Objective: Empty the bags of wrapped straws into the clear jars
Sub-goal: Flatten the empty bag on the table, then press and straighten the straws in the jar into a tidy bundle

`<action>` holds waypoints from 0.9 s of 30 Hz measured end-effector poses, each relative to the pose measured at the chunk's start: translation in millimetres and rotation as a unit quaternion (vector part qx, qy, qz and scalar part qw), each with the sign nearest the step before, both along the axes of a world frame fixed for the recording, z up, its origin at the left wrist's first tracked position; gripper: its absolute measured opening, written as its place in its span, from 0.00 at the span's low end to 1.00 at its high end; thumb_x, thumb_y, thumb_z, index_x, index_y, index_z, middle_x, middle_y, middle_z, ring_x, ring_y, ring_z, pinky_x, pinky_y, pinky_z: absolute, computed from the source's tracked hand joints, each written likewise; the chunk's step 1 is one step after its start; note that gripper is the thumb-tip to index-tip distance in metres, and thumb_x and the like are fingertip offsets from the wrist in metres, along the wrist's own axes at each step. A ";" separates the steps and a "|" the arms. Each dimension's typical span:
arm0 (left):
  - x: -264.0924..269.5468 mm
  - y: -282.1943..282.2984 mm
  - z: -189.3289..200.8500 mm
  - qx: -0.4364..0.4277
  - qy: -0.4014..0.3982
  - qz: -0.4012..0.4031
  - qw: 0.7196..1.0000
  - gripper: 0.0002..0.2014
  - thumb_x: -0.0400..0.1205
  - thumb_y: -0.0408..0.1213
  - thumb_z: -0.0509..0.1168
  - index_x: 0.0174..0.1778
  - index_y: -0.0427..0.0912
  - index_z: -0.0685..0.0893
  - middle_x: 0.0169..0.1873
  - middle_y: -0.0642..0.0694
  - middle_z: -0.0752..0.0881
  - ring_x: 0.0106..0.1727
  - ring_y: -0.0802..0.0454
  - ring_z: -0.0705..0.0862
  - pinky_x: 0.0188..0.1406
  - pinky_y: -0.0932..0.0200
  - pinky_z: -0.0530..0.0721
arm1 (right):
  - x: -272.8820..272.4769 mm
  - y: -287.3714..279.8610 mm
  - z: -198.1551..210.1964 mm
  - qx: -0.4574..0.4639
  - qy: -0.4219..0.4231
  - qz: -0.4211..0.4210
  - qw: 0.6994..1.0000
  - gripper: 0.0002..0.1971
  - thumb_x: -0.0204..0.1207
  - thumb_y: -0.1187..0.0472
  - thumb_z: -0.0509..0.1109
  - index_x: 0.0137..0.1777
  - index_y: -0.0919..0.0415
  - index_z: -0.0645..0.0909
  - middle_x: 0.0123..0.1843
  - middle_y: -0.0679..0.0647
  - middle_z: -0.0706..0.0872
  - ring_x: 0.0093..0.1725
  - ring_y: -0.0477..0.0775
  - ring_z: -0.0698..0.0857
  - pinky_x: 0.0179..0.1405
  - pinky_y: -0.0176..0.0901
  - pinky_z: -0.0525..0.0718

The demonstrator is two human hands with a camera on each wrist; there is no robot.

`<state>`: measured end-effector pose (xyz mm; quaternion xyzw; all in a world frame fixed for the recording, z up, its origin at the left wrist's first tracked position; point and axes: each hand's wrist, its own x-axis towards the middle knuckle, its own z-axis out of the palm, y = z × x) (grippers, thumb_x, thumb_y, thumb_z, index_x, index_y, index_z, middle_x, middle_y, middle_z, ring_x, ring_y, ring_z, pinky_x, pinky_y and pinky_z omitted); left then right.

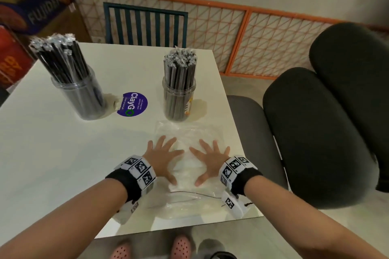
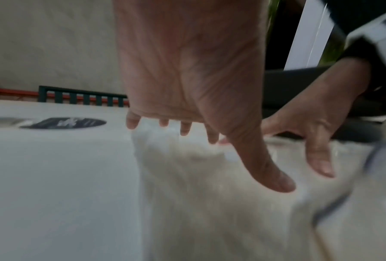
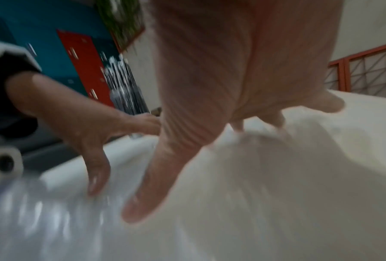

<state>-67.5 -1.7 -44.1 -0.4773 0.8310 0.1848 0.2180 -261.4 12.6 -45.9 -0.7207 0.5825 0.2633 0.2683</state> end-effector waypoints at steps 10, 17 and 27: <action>31.9 -69.3 115.9 -0.087 0.292 0.237 0.922 0.41 0.74 0.58 0.68 0.80 0.46 0.61 0.76 0.42 0.61 0.77 0.42 0.57 0.75 0.45 0.60 | 10.3 -90.6 138.6 -0.217 -0.205 -0.155 0.942 0.35 0.75 0.49 0.71 0.78 0.62 0.63 0.75 0.62 0.73 0.74 0.60 0.72 0.69 0.47 0.71; 23.0 -139.1 122.0 -0.017 0.390 0.263 0.882 0.61 0.61 0.65 0.73 0.83 0.45 0.44 0.82 0.42 0.55 0.83 0.43 0.53 0.80 0.40 0.57 | 45.8 -128.8 128.1 -0.231 -0.328 -0.269 0.876 0.63 0.60 0.43 0.81 0.83 0.61 0.42 0.84 0.59 0.55 0.82 0.59 0.59 0.79 0.51 0.63; 19.5 -189.8 142.8 0.068 0.478 0.116 0.868 0.28 0.83 0.36 0.62 0.79 0.43 0.61 0.71 0.53 0.71 0.70 0.61 0.69 0.59 0.83 0.67 | 34.0 -163.5 130.0 -0.262 -0.364 -0.252 0.858 0.39 0.72 0.64 0.75 0.80 0.56 0.60 0.72 0.57 0.79 0.72 0.57 0.77 0.66 0.42 0.72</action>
